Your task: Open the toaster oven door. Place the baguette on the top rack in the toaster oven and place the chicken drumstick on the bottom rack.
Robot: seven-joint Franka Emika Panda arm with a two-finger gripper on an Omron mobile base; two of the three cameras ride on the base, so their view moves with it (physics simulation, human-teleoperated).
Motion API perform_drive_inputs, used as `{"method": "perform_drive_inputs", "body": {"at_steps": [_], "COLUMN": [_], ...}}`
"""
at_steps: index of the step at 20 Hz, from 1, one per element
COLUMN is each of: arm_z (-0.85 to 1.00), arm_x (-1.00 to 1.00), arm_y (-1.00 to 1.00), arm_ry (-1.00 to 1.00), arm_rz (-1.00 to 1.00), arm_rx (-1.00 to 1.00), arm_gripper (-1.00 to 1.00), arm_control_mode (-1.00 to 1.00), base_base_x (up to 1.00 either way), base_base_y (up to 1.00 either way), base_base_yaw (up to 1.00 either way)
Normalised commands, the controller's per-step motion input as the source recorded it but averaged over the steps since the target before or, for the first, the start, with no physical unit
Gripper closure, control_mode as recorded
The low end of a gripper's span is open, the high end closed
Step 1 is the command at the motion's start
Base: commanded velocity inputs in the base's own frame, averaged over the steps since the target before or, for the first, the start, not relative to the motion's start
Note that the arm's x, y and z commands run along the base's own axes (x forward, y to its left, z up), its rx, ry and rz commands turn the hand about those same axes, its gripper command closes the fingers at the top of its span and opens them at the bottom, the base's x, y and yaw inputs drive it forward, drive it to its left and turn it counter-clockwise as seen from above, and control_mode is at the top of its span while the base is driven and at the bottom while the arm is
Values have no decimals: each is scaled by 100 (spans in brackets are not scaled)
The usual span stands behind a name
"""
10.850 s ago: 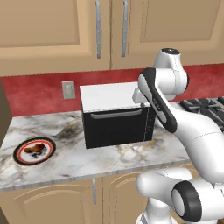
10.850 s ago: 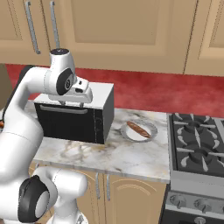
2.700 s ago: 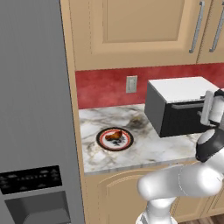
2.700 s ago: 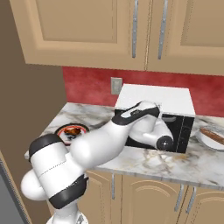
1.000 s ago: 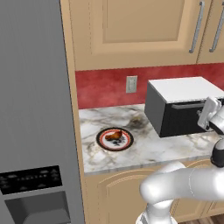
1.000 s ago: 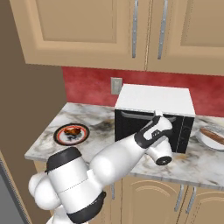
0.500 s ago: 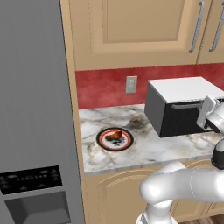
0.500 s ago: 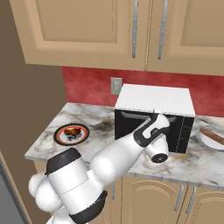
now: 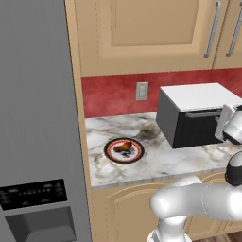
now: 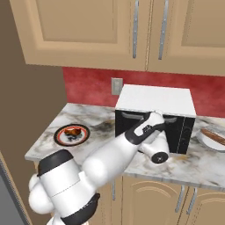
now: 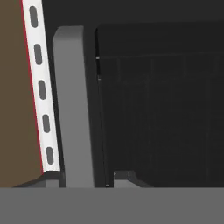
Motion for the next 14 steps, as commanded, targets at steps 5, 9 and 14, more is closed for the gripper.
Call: {"method": "perform_drive_inputs", "body": {"at_steps": [5, 9, 14], "arm_z": [-26, -18, -50], "arm_x": [-19, 14, 13], "arm_y": [26, 19, 35], "arm_ry": [19, 18, 24], "arm_rz": [0, 0, 0], "arm_rx": [5, 8, 9], "arm_gripper": [100, 100, 100], "arm_control_mode": [-100, -100, -100], "base_base_x": [0, 0, 0], "base_base_y": [0, 0, 0], "base_base_yaw": [0, 0, 0]}}
